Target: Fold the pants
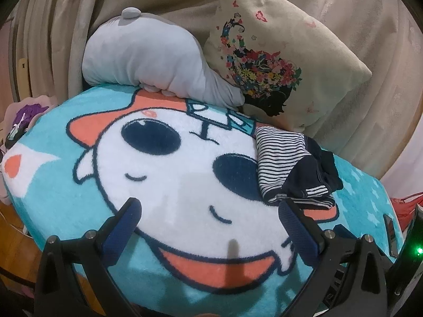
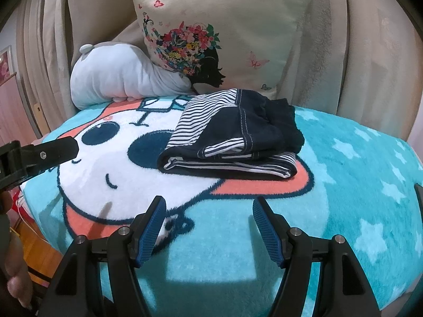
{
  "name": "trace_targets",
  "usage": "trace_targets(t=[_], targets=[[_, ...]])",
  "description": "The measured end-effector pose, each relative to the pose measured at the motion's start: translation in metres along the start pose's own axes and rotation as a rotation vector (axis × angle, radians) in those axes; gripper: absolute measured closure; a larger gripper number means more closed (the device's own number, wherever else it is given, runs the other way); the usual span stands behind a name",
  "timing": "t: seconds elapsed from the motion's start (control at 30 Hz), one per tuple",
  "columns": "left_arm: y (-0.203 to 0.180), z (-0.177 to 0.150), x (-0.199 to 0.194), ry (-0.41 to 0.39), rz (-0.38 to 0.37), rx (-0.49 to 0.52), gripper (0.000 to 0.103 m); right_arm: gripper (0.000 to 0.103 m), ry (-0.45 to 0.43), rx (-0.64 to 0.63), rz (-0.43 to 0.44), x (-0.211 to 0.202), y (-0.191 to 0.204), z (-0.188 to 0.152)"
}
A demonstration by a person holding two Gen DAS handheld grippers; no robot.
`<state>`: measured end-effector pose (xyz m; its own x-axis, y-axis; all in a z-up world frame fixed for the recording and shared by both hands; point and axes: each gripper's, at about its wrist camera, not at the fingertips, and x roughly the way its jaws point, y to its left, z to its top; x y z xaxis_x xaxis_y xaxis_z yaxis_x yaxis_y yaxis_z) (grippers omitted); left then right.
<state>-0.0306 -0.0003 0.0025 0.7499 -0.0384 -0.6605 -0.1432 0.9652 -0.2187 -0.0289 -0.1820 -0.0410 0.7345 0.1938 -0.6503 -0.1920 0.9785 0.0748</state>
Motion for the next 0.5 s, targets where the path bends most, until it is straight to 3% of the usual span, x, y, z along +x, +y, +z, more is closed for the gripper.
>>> trace_targets(t=[0.5], targets=[[-0.003,-0.003,0.003,0.024,-0.035,0.02,0.0,0.03,-0.005,-0.072,0.024,0.0,0.019,-0.003]])
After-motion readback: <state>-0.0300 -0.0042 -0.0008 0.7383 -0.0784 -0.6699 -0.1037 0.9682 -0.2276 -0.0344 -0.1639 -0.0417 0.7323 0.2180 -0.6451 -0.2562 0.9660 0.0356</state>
